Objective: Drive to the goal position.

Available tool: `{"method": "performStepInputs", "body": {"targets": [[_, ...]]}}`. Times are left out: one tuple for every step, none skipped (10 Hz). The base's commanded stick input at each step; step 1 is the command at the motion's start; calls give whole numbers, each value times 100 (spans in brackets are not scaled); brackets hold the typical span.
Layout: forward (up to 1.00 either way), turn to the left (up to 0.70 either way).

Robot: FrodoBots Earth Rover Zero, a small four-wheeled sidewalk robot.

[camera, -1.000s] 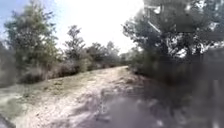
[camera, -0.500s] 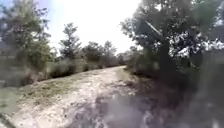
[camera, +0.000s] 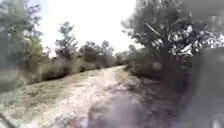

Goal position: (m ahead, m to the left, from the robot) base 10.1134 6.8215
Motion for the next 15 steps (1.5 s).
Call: {"method": "performStepInputs", "body": {"targets": [[70,0],[70,0],[70,0],[70,0],[70,0],[70,0],[70,0],[70,0],[70,3],[70,6],[70,22],[70,35],[70,35],[70,6],[70,1]]}}
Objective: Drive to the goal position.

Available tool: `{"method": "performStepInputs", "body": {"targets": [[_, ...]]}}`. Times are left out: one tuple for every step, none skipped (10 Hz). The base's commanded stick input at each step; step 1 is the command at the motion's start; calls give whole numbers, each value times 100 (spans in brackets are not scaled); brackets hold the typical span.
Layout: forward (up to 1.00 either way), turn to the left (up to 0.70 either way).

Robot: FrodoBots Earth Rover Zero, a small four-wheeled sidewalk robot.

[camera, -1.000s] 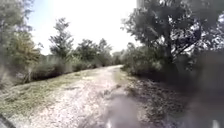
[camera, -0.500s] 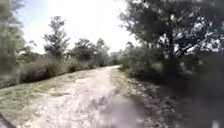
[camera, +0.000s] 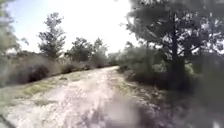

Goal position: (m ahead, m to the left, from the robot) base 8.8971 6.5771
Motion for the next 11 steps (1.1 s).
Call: {"method": "performStepInputs", "body": {"targets": [[70,0],[70,0],[70,0],[70,0],[70,0],[70,0],[70,0],[70,0],[70,0],[70,0],[70,0]]}}
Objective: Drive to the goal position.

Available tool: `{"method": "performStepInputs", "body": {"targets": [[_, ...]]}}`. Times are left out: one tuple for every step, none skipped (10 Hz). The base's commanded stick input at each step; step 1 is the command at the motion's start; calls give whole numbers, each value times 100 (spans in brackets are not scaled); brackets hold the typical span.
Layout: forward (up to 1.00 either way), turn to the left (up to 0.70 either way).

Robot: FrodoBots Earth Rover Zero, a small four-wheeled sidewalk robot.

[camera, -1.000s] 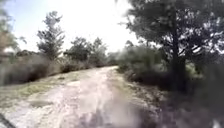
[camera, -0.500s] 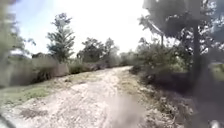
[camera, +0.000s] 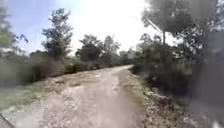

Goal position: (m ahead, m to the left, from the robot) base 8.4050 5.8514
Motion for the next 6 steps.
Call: {"method": "performStepInputs", "body": {"targets": [[70,0],[70,3],[70,35],[70,35],[70,35],[70,35]]}}
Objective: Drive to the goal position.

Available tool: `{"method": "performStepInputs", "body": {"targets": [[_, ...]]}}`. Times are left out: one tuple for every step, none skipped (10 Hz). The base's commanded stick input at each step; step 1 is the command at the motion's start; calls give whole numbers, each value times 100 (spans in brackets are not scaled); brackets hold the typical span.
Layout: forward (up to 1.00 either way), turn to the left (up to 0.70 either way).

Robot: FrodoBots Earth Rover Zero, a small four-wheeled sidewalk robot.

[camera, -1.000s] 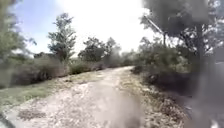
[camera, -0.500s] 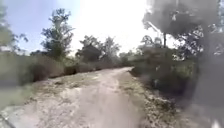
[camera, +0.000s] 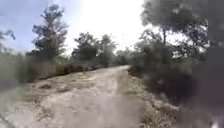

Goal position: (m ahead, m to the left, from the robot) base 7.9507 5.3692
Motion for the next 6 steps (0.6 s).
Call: {"method": "performStepInputs", "body": {"targets": [[70,35],[70,35],[70,7],[70,0],[70,0],[70,0]]}}
